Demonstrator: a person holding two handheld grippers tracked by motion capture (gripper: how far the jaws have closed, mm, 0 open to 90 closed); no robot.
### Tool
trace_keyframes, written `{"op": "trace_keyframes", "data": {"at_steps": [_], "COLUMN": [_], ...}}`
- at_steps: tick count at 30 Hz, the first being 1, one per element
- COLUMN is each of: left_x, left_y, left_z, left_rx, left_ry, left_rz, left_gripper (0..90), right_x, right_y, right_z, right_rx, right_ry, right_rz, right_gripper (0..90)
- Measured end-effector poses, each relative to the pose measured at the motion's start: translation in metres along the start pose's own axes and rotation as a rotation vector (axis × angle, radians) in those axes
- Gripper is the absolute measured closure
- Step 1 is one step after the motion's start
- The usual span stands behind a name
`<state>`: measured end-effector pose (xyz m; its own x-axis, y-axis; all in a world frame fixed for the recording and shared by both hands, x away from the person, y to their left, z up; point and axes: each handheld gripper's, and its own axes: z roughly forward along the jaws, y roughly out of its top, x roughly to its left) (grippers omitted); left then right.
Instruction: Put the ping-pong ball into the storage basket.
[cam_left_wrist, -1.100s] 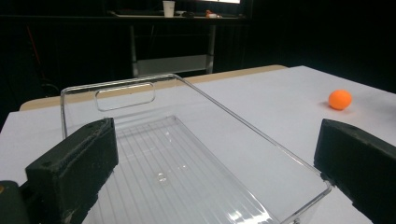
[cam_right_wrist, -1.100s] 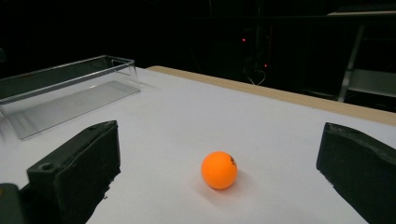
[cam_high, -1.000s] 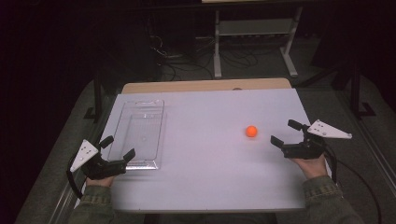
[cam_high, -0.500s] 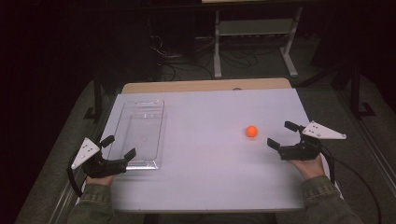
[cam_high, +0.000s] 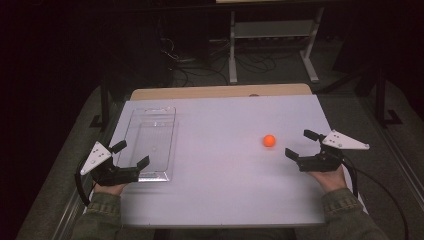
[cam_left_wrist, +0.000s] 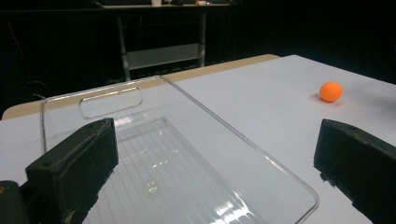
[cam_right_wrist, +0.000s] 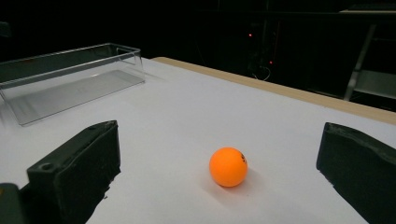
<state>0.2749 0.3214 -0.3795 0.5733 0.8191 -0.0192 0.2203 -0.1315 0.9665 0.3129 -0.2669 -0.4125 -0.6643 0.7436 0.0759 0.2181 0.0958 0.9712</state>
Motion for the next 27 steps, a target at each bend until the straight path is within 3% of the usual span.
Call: {"op": "trace_keyframes", "data": {"at_steps": [6,27], "left_x": [-0.003,-0.008], "left_y": [0.007,0.026], "left_z": [0.005,0.018], "left_rx": [0.017,0.058], "left_ry": [-0.01,-0.049], "left_rz": [0.025,0.054], "left_gripper": [0.0,0.0], "right_x": [0.001,0.003], "right_y": [0.0,-0.001], "right_z": [0.0,0.001], "right_rx": [0.003,0.008], "right_ry": [0.002,0.008], "right_rz": [-0.003,-0.007], "right_gripper": [0.0,0.0]}}
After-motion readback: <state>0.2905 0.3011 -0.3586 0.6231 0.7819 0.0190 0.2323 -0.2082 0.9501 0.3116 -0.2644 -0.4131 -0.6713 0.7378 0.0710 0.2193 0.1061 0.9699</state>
